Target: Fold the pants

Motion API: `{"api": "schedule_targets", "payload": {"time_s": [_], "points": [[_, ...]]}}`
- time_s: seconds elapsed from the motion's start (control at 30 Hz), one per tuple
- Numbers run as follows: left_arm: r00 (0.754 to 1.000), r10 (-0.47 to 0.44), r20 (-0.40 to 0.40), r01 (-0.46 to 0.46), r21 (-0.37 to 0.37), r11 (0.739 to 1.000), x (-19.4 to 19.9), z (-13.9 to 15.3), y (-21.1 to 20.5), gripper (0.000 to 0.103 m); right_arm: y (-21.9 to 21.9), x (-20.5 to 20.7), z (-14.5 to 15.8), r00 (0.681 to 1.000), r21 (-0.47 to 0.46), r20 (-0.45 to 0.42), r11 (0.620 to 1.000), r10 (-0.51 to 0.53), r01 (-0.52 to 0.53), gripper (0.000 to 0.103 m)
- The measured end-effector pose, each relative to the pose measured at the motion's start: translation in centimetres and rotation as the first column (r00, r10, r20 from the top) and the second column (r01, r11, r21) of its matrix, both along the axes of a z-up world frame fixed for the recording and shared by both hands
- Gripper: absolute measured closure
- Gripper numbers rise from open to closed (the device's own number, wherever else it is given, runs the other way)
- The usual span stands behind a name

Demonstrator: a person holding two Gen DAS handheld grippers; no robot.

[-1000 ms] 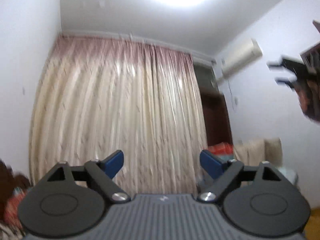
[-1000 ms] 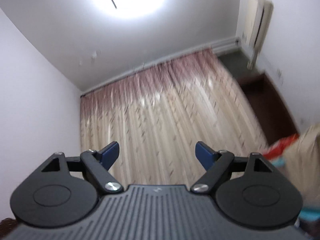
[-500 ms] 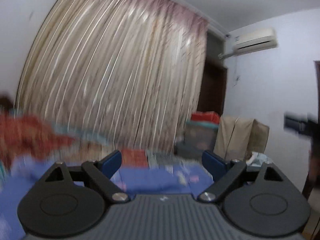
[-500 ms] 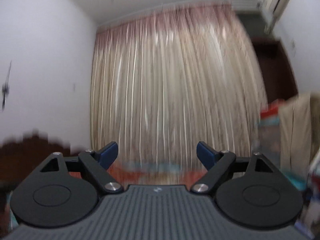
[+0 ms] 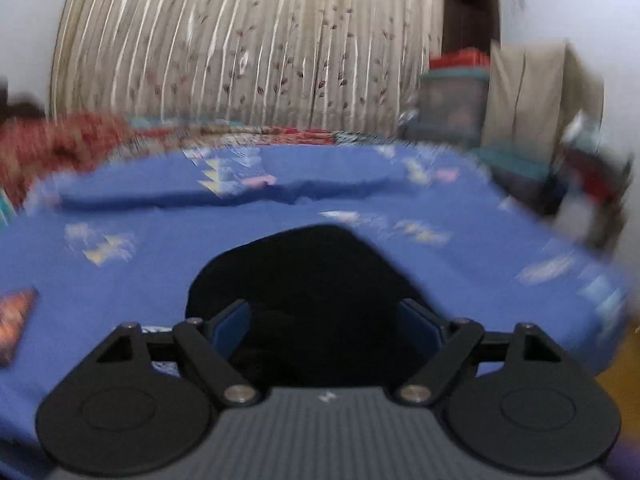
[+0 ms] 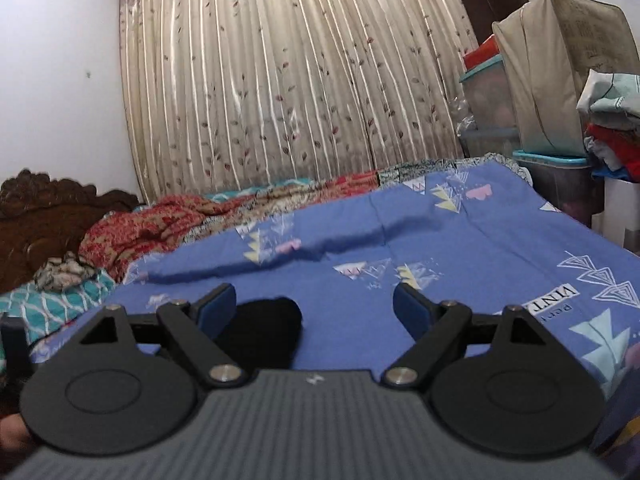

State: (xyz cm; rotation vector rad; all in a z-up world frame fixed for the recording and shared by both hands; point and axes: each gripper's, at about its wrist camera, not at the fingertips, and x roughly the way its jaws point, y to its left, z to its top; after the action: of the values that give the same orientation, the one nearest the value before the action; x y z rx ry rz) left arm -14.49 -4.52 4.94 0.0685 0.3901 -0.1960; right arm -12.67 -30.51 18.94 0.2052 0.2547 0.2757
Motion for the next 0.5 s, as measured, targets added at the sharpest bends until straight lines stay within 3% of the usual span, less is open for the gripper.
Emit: {"api": "schedule_targets", "payload": {"time_s": [0.03,0.07,0.13,0.2,0.23,0.27,0.3,0.37,0.5], "points": [[1.000,0.014,-0.003,-0.014,0.073,0.997,0.2,-0.2,-1.0,0.020,-0.3,-0.4,-0.1,1.000,-0.015,0.005,1.000,0.004,-0.004,0.015],[0.999,0.005,-0.043,-0.001,0.083,0.997,0.3,-0.1,-1.8,0.021,-0.7,-0.9,-0.4,1.000,-0.026,0.012,1.000,0.006,-0.005,0.015],[0.978,-0.100,-0.185,0.098,-0.015,0.995,1.3,0.2,-2.9,0.021,-1.8,-1.3,-1.3,1.000,-0.016,0.000,1.000,0.003,-0.003,0.015],[0.912,-0.209,-0.353,0.153,-0.181,0.972,1.7,-0.1,-3.3,0.037,-3.3,-1.4,-2.7,0.999,0.016,-0.040,1.000,-0.010,0.011,0.015],[0.900,-0.230,-0.371,0.162,-0.204,0.965,1.2,0.3,-3.6,0.046,-4.1,-1.0,-2.6,0.998,0.028,-0.052,0.999,-0.022,0.024,0.015],[0.915,-0.217,-0.341,0.157,-0.193,0.968,0.5,1.0,-3.8,0.042,-4.8,-1.0,-2.9,0.998,0.037,-0.057,0.999,-0.030,0.032,0.015],[0.945,-0.186,-0.270,0.141,-0.178,0.974,-0.2,2.4,-3.8,0.039,-5.4,-0.7,-2.9,0.997,0.044,-0.066,0.998,-0.033,0.036,0.015],[0.977,-0.132,-0.165,0.102,-0.180,0.978,-1.2,4.5,-3.3,0.018,-6.0,-0.4,-3.2,0.996,0.053,-0.089,0.998,-0.025,0.030,0.015],[0.993,-0.069,-0.091,0.046,-0.235,0.971,-1.9,8.1,-1.3,0.017,-5.2,0.1,-4.7,0.991,0.082,-0.136,0.997,0.011,0.000,0.015]]}}
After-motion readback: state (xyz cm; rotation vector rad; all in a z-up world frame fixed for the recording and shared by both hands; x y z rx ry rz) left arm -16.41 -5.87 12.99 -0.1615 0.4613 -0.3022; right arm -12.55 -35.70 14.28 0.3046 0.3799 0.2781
